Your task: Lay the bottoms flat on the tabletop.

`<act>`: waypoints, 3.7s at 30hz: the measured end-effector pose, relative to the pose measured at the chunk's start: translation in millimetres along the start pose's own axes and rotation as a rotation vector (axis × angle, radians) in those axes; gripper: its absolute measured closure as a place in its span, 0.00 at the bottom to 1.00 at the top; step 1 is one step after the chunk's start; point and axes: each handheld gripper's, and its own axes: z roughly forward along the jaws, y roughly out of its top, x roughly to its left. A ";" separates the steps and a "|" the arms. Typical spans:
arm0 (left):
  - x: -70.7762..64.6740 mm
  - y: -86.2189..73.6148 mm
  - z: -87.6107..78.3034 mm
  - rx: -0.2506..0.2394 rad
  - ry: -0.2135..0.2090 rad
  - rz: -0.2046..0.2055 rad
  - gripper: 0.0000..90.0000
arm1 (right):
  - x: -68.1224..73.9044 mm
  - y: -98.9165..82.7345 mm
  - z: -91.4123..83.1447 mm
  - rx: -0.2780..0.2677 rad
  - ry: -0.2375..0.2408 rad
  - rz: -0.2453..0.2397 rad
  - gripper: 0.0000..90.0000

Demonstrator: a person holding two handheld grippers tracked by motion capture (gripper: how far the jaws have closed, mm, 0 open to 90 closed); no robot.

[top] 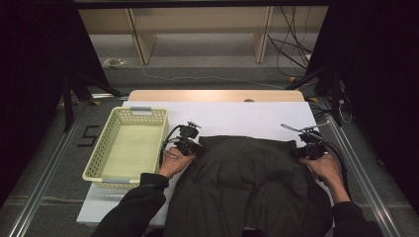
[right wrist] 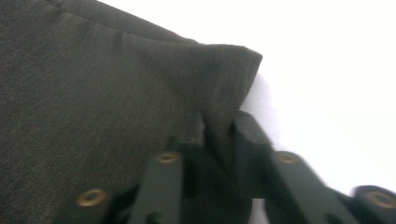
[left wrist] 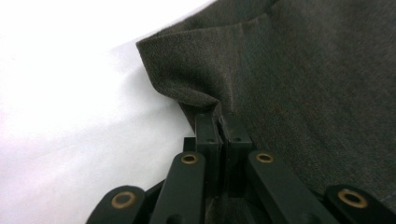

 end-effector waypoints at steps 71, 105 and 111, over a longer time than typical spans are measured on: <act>13.7 90.1 -120.1 -0.408 0.022 -0.056 0.97 | 13.6 103.3 -97.7 -0.442 -0.138 0.021 0.98; 10.7 93.7 -108.1 -0.405 0.030 -0.072 0.95 | 8.8 112.2 -105.9 -0.485 -0.179 0.036 0.95; 11.7 90.2 -104.5 -0.382 0.071 -0.095 0.69 | 6.2 109.9 -107.2 -0.474 -0.183 0.044 0.65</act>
